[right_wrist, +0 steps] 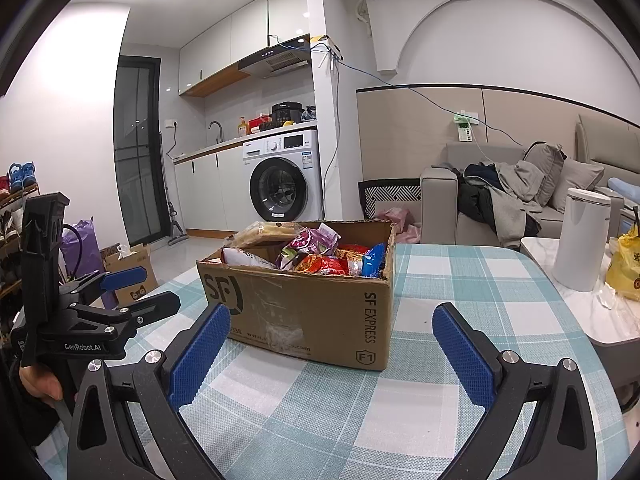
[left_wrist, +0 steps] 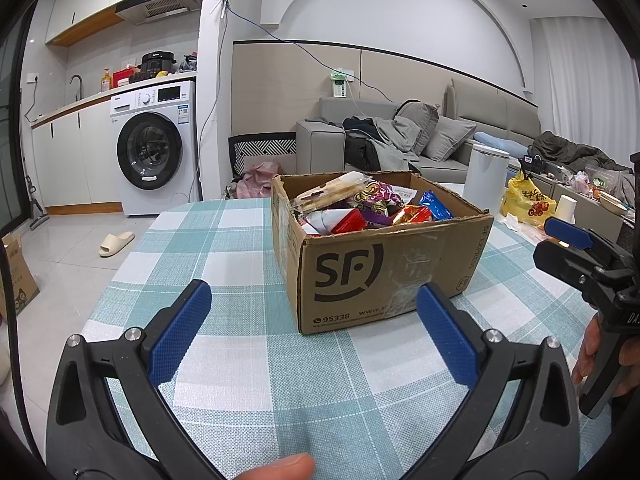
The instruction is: Organize snacks
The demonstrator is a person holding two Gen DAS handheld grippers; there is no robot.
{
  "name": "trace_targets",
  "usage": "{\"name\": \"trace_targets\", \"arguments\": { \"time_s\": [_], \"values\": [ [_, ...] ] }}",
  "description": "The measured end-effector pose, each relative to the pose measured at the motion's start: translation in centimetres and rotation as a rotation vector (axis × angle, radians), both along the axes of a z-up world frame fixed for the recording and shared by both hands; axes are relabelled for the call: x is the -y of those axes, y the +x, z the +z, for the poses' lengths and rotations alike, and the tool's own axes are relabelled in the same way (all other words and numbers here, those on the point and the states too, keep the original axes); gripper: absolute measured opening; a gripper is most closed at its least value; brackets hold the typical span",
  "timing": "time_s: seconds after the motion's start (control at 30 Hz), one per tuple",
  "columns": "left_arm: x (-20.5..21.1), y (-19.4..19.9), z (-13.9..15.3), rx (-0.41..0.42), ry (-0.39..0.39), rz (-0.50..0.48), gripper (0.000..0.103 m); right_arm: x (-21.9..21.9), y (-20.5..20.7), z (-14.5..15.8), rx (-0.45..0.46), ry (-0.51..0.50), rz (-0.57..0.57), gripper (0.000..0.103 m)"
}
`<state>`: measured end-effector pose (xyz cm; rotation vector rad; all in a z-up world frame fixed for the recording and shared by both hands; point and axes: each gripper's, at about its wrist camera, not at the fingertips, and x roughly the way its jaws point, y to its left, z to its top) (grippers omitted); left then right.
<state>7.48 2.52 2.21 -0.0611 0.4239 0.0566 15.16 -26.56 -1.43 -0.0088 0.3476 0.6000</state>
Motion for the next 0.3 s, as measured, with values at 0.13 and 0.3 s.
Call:
{"name": "trace_targets", "arguments": {
  "time_s": [0.13, 0.3],
  "values": [
    [0.0, -0.02, 0.0, 0.001, 0.0, 0.0, 0.102, -0.04, 0.02, -0.02, 0.0, 0.0, 0.0, 0.103],
    [0.0, 0.03, -0.05, -0.002, 0.0, 0.002, 0.102, -0.06, 0.01, -0.01, 0.0, 0.0, 0.0, 0.103]
  ]
}}
